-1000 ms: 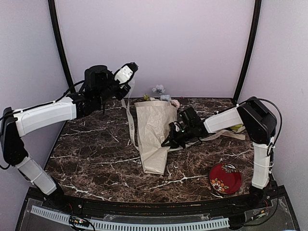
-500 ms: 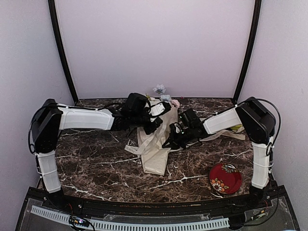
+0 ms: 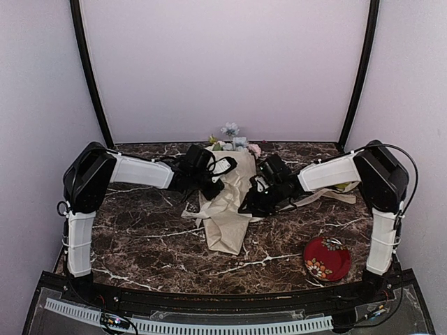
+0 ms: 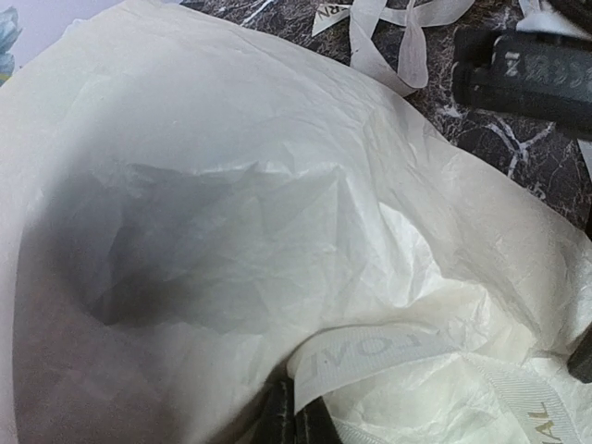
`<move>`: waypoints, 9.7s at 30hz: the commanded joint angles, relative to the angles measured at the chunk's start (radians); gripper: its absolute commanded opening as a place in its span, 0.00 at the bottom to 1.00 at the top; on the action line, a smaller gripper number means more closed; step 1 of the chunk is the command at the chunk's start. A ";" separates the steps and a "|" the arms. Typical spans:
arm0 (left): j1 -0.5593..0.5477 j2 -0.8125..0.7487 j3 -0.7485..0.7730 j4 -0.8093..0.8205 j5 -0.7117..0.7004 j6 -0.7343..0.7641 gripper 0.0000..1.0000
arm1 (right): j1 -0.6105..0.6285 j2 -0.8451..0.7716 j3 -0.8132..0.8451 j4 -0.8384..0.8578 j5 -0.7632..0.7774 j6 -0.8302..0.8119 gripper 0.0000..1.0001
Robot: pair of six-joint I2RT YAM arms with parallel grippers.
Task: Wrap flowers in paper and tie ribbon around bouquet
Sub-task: Pick up the right side of the ribbon from the center of the board, then cross the ribbon over the folded bouquet.
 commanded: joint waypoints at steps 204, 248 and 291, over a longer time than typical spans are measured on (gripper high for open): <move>0.137 -0.149 -0.275 0.192 0.416 -0.264 0.20 | -0.003 0.246 0.458 0.150 -0.127 -0.060 0.07; 0.138 -0.206 -0.387 0.269 0.313 -0.259 0.00 | -0.132 -0.107 0.308 -0.349 0.160 -0.499 0.48; 0.138 -0.402 -0.545 0.488 0.434 -0.254 0.00 | -0.107 0.204 0.307 0.317 -0.052 -0.062 0.00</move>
